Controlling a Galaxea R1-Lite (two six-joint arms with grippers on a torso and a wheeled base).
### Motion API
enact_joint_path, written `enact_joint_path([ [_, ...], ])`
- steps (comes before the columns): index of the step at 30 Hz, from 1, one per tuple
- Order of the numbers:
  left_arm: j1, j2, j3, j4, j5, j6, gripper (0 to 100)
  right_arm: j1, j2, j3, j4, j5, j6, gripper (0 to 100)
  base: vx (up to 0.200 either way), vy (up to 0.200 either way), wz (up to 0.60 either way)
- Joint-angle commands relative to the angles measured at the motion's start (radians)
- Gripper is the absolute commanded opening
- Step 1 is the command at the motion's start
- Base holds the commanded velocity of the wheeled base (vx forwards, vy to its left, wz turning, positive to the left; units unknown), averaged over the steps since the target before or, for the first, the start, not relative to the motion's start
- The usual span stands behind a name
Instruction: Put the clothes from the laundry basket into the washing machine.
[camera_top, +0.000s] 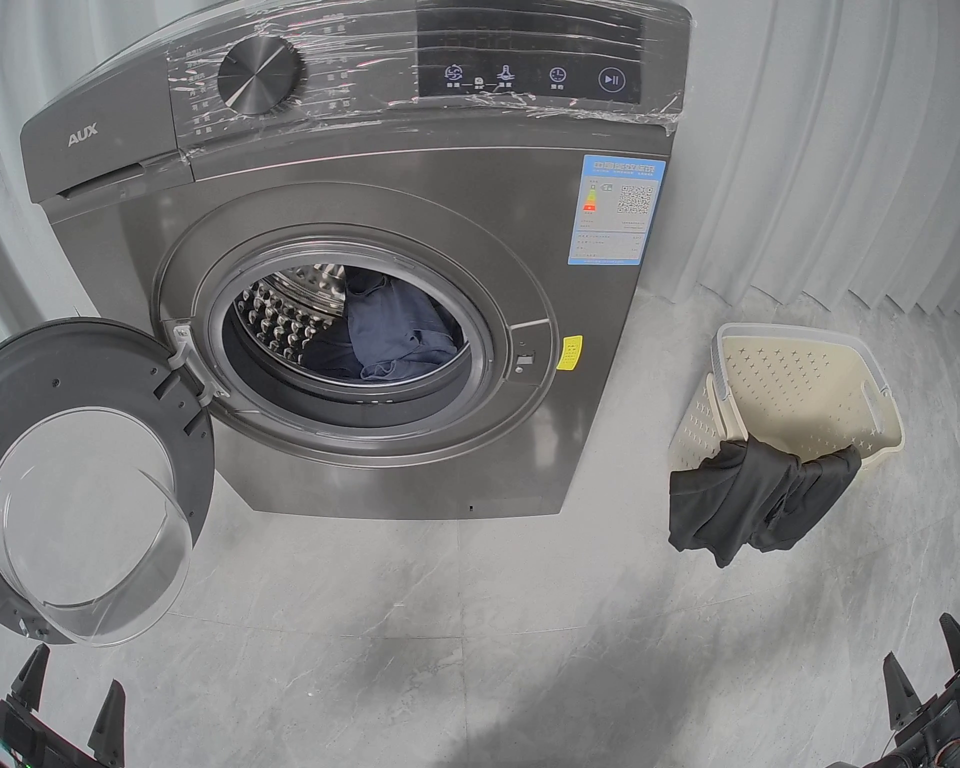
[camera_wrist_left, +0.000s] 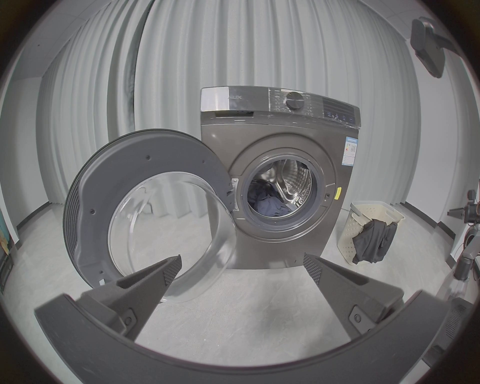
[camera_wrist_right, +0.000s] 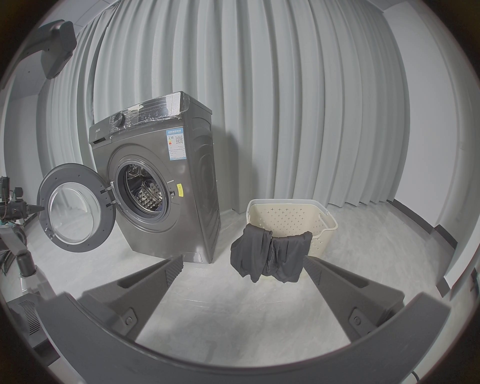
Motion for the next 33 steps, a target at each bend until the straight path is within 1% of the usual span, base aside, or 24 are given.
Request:
enact_joint_path([
  [1,-0.002,-0.012,0.017,0.003,0.0,0.004,100,0.0,-0.013,0.018,0.0,0.0,0.001,100,0.0,-0.2,0.0],
  [4,-0.002,-0.012,0.017,0.002,-0.007,-0.003,100,0.0,-0.013,0.018,0.0,0.0,0.001,100,0.0,-0.2,0.0],
  [10,-0.002,-0.012,0.017,0.003,-0.007,0.004,100,0.0,-0.013,0.018,0.0,0.0,0.001,100,0.0,-0.2,0.0],
  [33,-0.002,-0.012,0.017,0.003,-0.007,0.001,100,0.0,-0.013,0.018,0.0,0.0,0.001,100,0.0,-0.2,0.0],
])
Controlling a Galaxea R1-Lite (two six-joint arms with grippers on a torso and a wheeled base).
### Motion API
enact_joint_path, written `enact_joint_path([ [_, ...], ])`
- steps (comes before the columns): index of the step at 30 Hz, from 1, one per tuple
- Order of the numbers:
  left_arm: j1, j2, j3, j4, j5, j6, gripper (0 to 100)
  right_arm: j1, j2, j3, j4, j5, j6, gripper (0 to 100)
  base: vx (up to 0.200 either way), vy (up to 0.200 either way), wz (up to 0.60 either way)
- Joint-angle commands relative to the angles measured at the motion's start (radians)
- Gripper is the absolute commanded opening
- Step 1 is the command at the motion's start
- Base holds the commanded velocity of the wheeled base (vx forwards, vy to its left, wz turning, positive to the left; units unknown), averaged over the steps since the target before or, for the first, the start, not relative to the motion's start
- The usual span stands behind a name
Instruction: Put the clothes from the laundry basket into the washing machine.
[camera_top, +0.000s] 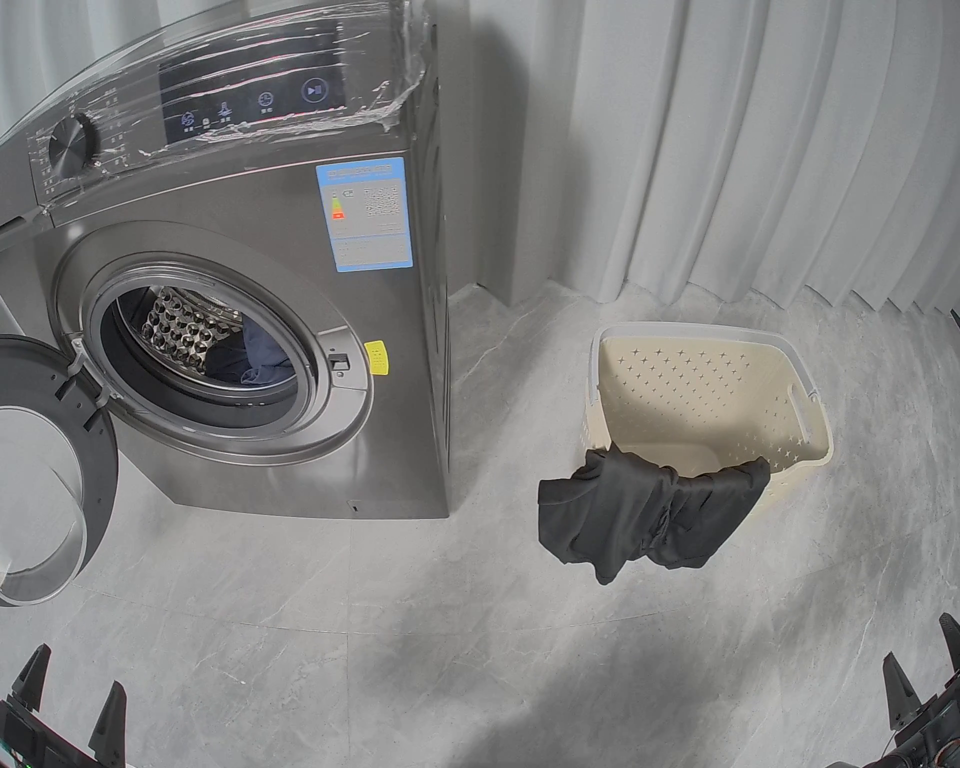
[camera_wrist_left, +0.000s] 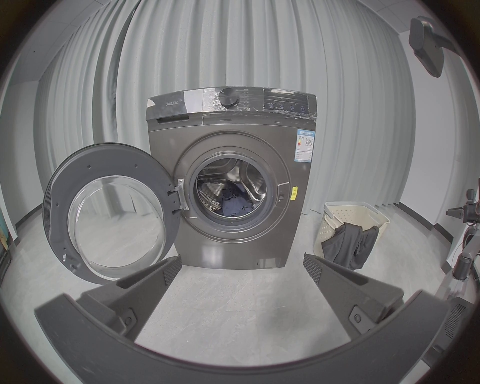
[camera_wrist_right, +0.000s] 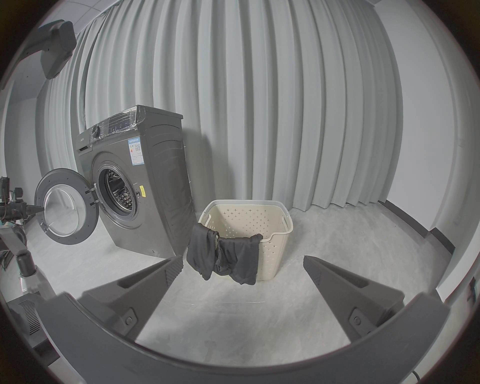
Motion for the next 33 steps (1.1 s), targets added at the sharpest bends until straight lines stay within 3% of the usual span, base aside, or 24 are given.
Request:
enact_joint_path([
  [1,0.0,-0.012,0.018,-0.002,0.0,-0.002,100,0.0,-0.014,0.018,0.0,0.0,-0.001,100,0.0,-0.2,0.0],
  [5,0.0,-0.012,0.018,-0.002,0.0,-0.004,100,0.0,-0.014,0.018,0.0,0.0,-0.001,100,0.0,-0.2,0.0],
  [17,0.0,-0.012,0.018,-0.002,0.0,-0.002,100,0.0,-0.014,0.018,0.0,0.0,0.001,100,0.0,0.0,0.0],
  [29,0.0,-0.012,0.018,-0.002,0.0,-0.005,100,0.0,-0.014,0.018,0.0,0.0,-0.001,100,0.0,-0.2,0.0],
  [33,0.0,-0.012,0.018,-0.002,-0.001,-0.005,100,0.0,-0.014,0.018,0.0,0.0,-0.001,100,0.0,0.0,0.0],
])
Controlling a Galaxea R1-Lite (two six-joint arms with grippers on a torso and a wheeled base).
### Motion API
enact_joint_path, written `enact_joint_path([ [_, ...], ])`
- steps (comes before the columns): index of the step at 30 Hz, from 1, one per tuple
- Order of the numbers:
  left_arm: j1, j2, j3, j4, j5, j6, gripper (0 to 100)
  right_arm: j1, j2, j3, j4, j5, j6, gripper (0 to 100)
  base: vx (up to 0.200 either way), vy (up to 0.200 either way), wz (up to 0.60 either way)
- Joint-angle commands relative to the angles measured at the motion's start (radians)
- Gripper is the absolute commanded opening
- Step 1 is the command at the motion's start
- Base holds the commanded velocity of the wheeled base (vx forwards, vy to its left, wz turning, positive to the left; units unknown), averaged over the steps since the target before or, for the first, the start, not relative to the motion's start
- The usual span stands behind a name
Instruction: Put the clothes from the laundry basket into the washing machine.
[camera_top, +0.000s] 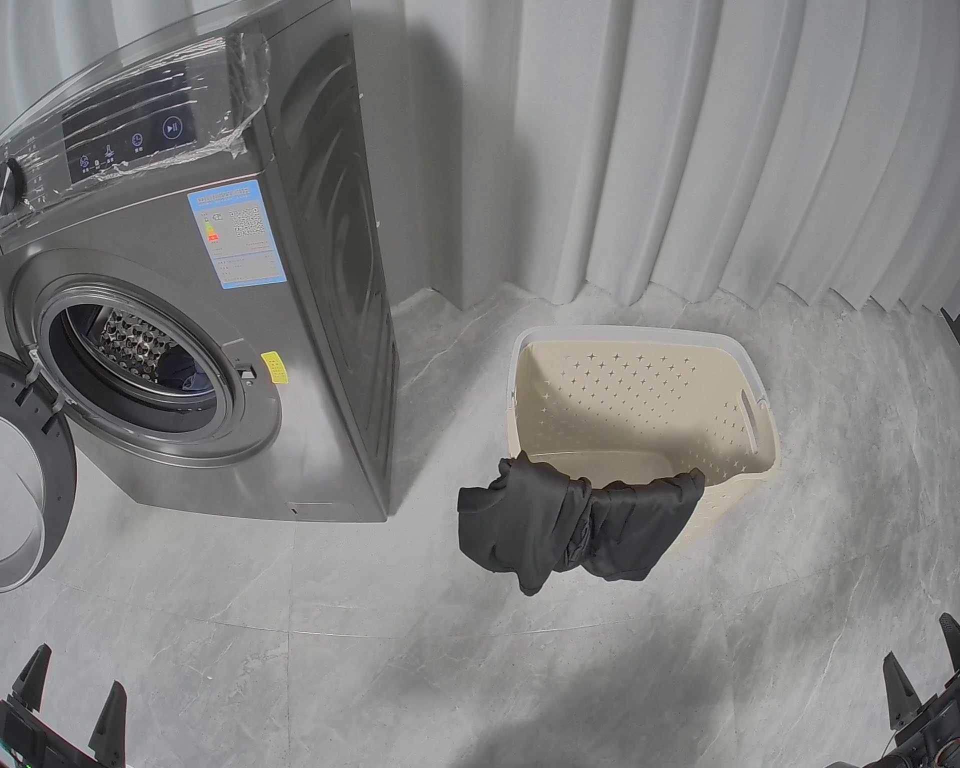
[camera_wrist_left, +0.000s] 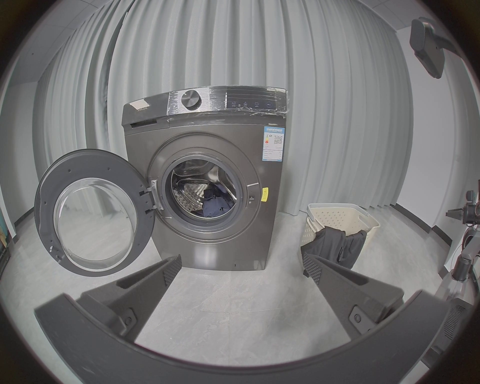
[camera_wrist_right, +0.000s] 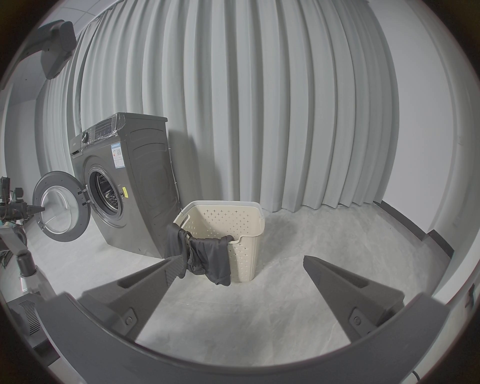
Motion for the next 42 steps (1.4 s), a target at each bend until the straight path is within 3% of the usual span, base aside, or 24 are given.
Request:
enact_joint_path([
  [1,0.0,-0.013,0.018,0.0,0.0,0.0,100,0.0,-0.015,0.018,0.0,0.0,-0.001,100,0.0,0.0,0.0],
  [8,0.0,-0.013,0.018,0.0,0.001,0.0,100,0.0,-0.015,0.018,0.0,0.0,0.001,100,0.0,0.0,0.0],
  [23,0.0,-0.013,0.018,0.0,0.0,0.003,100,-0.002,-0.015,0.018,0.002,-0.007,0.014,100,0.0,-0.16,0.0],
  [27,0.0,-0.013,0.018,0.0,0.001,0.005,100,0.0,-0.015,-0.021,-0.048,0.013,0.013,100,0.0,0.0,0.0],
  [28,0.0,-0.013,0.018,0.0,0.0,0.003,100,0.006,0.007,-0.151,-0.063,0.037,0.042,100,0.0,0.0,0.0],
  [31,0.0,-0.013,0.018,0.0,0.0,0.003,100,0.009,0.149,-0.262,-0.035,0.056,0.063,100,0.0,0.0,0.0],
  [38,0.0,-0.013,0.018,0.0,0.0,0.002,100,0.078,0.524,-0.266,-0.044,0.108,0.114,100,0.0,0.0,0.0],
  [39,0.0,-0.013,0.018,0.0,0.0,0.0,100,0.107,0.64,-0.269,-0.074,0.121,0.139,100,0.0,0.0,0.0],
  [42,0.0,-0.013,0.018,0.0,0.0,0.002,100,0.17,0.81,-0.263,-0.163,0.137,0.152,100,0.0,0.0,0.0],
])
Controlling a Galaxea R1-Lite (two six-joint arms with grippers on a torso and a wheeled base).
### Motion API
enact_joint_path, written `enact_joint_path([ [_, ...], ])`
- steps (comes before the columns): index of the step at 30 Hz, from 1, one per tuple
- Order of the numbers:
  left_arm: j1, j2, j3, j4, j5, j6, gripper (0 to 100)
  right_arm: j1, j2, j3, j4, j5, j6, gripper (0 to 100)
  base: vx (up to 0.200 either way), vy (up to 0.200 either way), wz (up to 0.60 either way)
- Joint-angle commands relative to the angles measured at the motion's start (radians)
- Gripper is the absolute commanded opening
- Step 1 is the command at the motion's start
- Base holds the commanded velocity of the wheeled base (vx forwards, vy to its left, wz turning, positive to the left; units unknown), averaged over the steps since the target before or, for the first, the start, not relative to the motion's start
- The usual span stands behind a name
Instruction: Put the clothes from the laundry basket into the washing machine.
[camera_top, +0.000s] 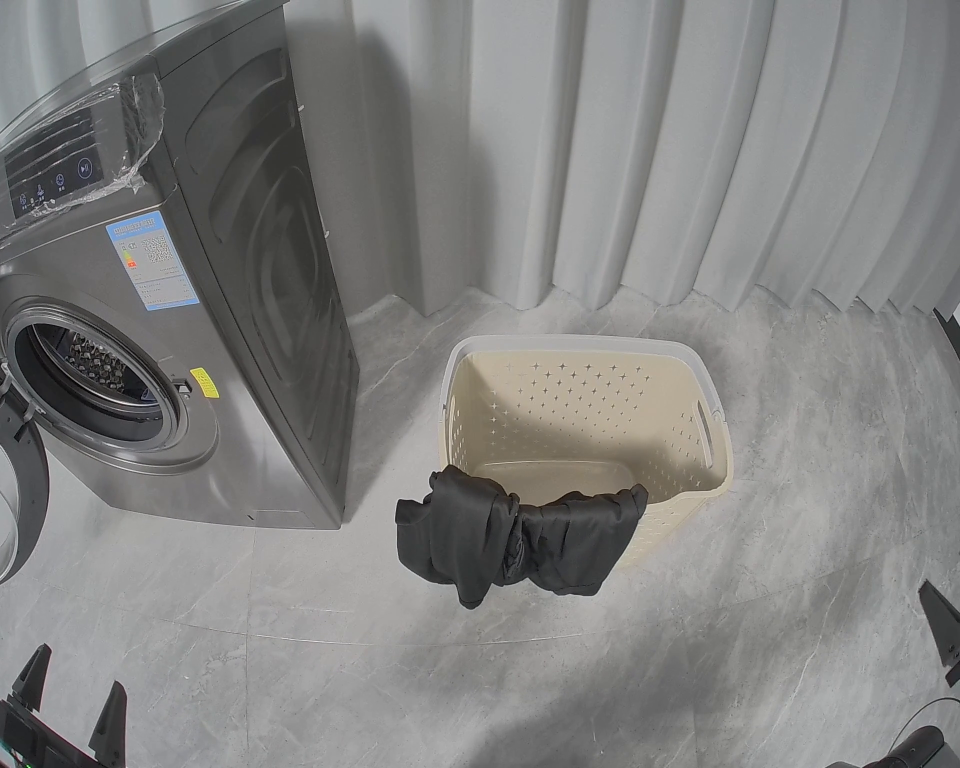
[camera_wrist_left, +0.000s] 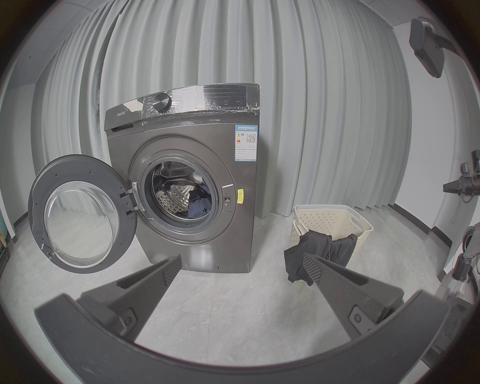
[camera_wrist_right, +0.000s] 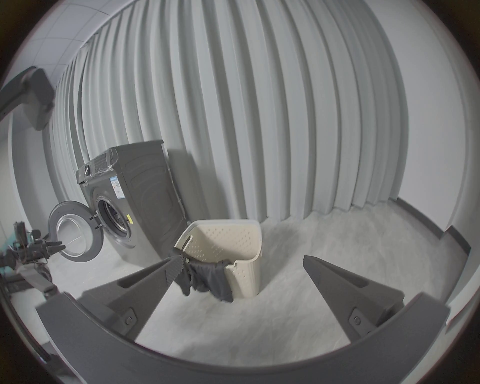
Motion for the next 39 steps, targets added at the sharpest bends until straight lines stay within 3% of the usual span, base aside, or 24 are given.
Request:
enact_joint_path([
  [1,0.0,-0.015,0.018,0.0,0.0,0.001,100,0.144,0.541,-0.018,-0.133,0.055,0.061,100,0.0,0.0,0.0],
  [8,0.0,-0.015,0.018,0.0,0.0,-0.001,100,0.236,0.817,-0.022,-0.291,0.047,0.075,100,0.0,0.0,0.0],
  [13,0.0,-0.015,0.018,0.0,-0.001,-0.001,100,0.272,0.978,-0.027,-0.417,0.04,0.119,100,0.0,0.0,0.0],
  [17,0.0,-0.015,0.018,0.0,-0.004,-0.004,100,0.315,1.154,-0.028,-0.566,-0.011,0.164,100,0.0,0.0,0.0],
  [21,0.0,-0.015,0.018,0.0,-0.004,-0.004,100,0.355,1.246,-0.041,-0.648,-0.034,0.185,100,0.0,0.0,0.0],
  [31,0.0,-0.015,0.018,0.0,-0.004,-0.006,100,0.397,1.426,-0.134,-0.693,-0.088,0.204,100,0.0,0.0,0.0],
  [39,0.0,-0.015,0.018,0.0,-0.004,-0.007,100,0.453,1.524,-0.196,-0.753,-0.12,0.253,100,0.0,0.0,0.0],
])
